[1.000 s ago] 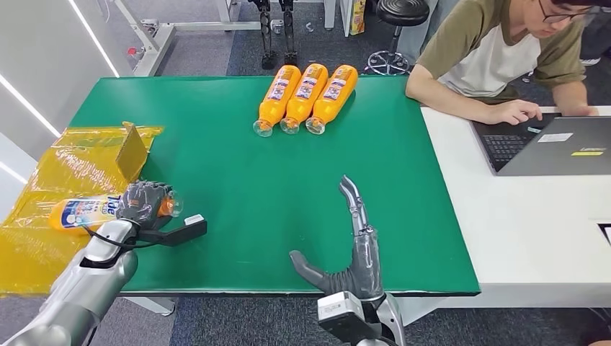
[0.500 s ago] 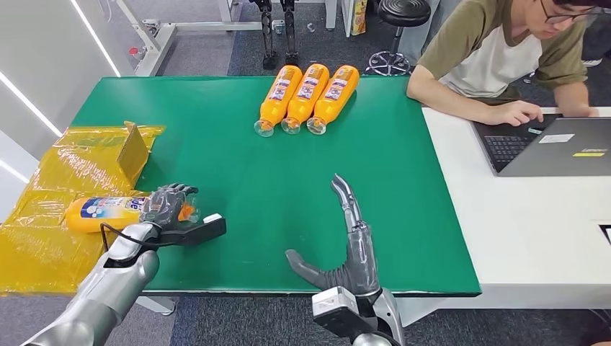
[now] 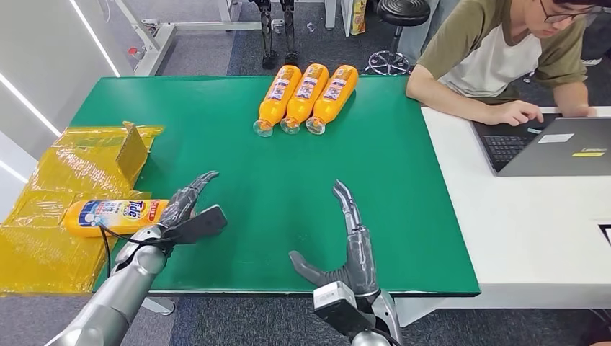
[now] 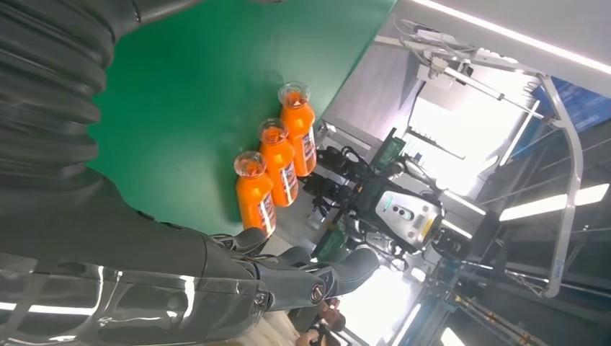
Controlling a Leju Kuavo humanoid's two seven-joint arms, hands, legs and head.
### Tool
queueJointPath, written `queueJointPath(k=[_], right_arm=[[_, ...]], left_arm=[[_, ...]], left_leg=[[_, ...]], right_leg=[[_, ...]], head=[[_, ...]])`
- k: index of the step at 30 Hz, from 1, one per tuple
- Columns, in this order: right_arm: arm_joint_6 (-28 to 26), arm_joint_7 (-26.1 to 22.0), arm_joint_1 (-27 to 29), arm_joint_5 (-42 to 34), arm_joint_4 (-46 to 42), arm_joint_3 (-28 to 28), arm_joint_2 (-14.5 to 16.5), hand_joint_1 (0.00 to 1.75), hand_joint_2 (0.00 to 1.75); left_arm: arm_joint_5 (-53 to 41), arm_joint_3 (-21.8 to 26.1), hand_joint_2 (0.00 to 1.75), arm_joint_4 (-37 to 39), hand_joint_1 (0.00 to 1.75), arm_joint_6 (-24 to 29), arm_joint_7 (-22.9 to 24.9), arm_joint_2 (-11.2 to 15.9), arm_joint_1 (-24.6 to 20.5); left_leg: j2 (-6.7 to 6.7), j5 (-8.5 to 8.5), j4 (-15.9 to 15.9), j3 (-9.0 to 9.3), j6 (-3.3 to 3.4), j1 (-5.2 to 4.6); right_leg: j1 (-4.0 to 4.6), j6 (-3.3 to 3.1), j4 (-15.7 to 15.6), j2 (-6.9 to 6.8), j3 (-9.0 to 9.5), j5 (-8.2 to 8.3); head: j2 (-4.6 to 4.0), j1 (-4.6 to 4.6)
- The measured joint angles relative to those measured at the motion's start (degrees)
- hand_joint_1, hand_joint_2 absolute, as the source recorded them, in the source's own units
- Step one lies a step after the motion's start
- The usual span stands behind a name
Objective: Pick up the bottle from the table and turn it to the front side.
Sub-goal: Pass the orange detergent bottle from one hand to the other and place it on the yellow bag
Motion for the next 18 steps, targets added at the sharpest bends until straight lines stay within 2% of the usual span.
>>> queueJointPath(k=[5, 10, 13, 18], right_arm=[[-0.27, -0.17, 0.15, -0.03, 0.32, 0.00, -0.29, 0.00, 1.75], [-0.45, -0.28, 0.32, -0.04, 0.36, -0.03, -0.37, 0.00, 1.75], [-1.27, -0.74, 1.28, 0.08, -0.30, -0.11, -0.37, 0.00, 1.75], [-3.21, -1.39, 3.36, 0.25, -2.47, -0.27, -0.37, 0.00, 1.75]], left_arm=[[16.60, 0.04, 1.75, -13.74, 0.00, -3.48, -3.55, 1.54, 3.41], [30.37, -1.06, 1.75, -29.03, 0.00, -0.07, -6.89, 1.11, 5.50], [36.23, -2.35, 1.75, -36.36, 0.00, 3.80, -8.26, -1.27, 7.29], [43.32, -5.06, 1.75, -43.63, 0.00, 12.58, -10.72, -7.61, 10.91]], left_leg=[[0.01, -0.02, 0.00, 0.00, -0.03, 0.02], [-0.04, -0.02, 0.01, 0.00, -0.03, 0.02], [-0.04, -0.03, 0.01, 0.00, -0.01, 0.01], [-0.04, -0.09, 0.02, -0.02, 0.06, -0.02]], right_leg=[[0.01, 0.00, 0.00, 0.03, -0.01, 0.00], [0.01, 0.00, -0.01, -0.03, 0.01, 0.00], [-0.02, 0.01, -0.04, -0.04, 0.02, 0.00], [-0.02, 0.02, -0.11, -0.04, 0.03, -0.01]], head=[[0.00, -0.01], [0.00, 0.00], [0.00, 0.01], [0.00, 0.00]])
